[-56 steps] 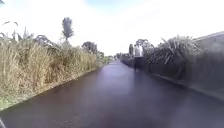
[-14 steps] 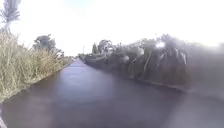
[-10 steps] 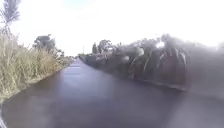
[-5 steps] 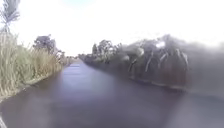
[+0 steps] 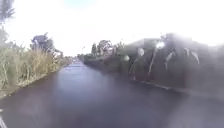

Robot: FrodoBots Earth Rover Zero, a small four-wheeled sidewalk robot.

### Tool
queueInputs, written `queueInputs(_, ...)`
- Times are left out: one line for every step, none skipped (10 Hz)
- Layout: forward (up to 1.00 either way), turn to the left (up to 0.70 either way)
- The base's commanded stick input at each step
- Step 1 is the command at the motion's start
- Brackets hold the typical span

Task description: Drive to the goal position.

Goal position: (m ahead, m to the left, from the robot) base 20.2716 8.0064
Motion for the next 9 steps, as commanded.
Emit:
queueInputs(1.00,0.00)
queueInputs(1.00,0.01)
queueInputs(1.00,0.28)
queueInputs(1.00,0.36)
queueInputs(1.00,0.40)
queueInputs(1.00,0.40)
queueInputs(1.00,0.40)
queueInputs(1.00,0.10)
queueInputs(1.00,0.00)
